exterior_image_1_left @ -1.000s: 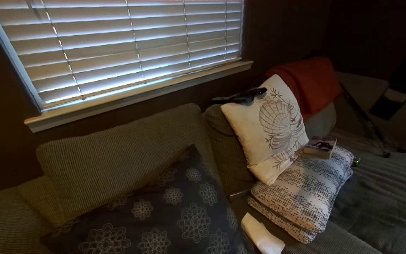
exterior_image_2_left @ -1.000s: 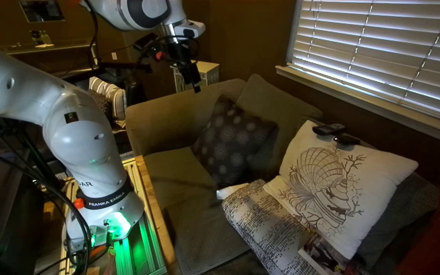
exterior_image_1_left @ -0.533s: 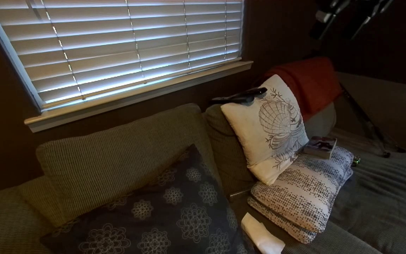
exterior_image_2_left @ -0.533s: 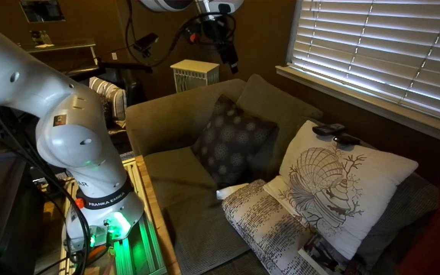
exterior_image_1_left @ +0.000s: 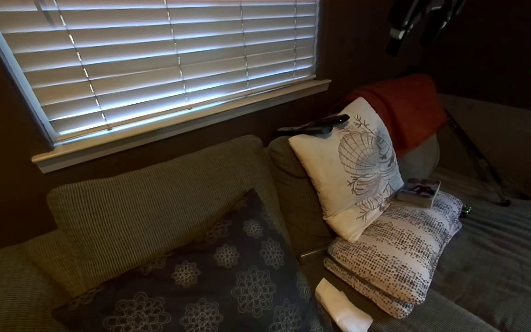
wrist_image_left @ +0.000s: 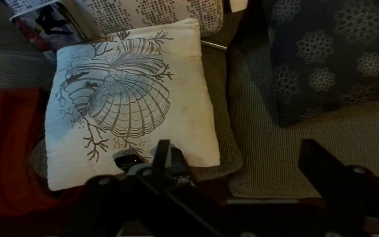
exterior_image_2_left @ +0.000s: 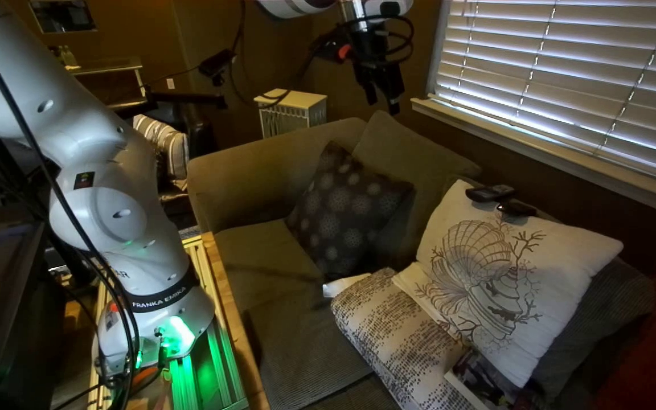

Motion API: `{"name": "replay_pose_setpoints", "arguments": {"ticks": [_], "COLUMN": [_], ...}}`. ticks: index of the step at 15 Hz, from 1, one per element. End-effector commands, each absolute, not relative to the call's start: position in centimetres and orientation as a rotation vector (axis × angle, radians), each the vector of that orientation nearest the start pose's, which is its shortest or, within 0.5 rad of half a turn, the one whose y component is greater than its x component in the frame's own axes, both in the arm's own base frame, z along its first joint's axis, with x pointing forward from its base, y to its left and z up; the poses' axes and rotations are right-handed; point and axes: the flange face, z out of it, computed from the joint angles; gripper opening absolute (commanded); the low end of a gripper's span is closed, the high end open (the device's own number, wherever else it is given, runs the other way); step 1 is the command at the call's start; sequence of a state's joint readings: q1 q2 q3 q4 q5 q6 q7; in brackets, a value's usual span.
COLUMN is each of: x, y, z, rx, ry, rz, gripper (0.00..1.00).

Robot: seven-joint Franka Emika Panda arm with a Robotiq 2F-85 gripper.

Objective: Put the remotes on top of the pillow

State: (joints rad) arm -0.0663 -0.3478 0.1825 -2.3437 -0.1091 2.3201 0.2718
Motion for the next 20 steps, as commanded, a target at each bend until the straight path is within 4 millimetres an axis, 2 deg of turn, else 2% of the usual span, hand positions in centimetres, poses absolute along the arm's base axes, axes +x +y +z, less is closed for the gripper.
{"name": "replay_pose_setpoints", "arguments": {"ticks": [1, 3, 10, 14, 20], "x": [47.5, 48.6, 49.3, 51.7, 56.4], "y": [5.1, 4.1, 4.1, 2.4, 0.4], "z": [49.8, 49.5, 49.6, 50.9, 52.1], "rx": [-3.196, -3.207, -3.207, -3.2, -3.266], "ry": [0.127, 0.107, 0.098, 0.191, 0.13], "rz": [-0.523, -0.501, -0.485, -0.429, -0.348], "gripper": [1.0, 1.0, 1.0, 1.0, 1.0]}}
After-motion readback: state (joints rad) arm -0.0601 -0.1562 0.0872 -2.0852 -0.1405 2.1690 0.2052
